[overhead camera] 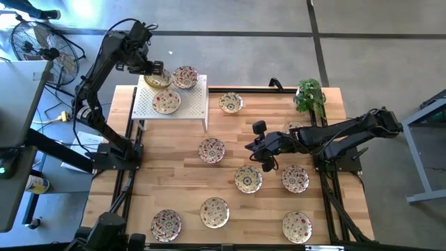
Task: Pick & Place Mini bowls
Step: Stack the yellow patterned bowl on top of the yellow patterned bowl on the shelf, then stack the blue patterned bowl on top of the blue patterned bowl on the shelf
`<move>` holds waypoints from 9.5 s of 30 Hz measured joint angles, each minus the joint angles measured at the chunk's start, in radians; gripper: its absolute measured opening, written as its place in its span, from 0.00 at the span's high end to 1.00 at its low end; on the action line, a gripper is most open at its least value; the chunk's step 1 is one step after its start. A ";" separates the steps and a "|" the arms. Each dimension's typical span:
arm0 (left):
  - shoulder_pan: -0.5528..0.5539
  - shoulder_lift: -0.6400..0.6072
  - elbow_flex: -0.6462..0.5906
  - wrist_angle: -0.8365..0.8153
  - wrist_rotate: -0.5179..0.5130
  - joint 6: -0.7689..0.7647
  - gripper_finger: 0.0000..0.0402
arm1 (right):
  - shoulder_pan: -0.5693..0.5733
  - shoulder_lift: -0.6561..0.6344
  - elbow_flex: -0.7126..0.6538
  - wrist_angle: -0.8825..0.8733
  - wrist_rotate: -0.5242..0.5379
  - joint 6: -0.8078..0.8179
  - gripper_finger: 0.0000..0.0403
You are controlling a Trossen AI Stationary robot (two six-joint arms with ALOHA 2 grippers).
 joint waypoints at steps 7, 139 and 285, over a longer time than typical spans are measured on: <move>0.000 0.000 0.000 0.000 0.000 0.001 0.70 | 0.000 0.000 0.000 0.000 0.000 0.000 1.00; -1.049 -0.268 -0.687 0.844 0.055 -0.214 1.00 | -0.399 0.000 -0.185 0.096 -0.213 0.810 0.73; -1.457 -0.398 -1.096 0.804 -0.109 -1.068 0.99 | -0.419 0.000 -0.073 0.150 -0.183 0.600 0.73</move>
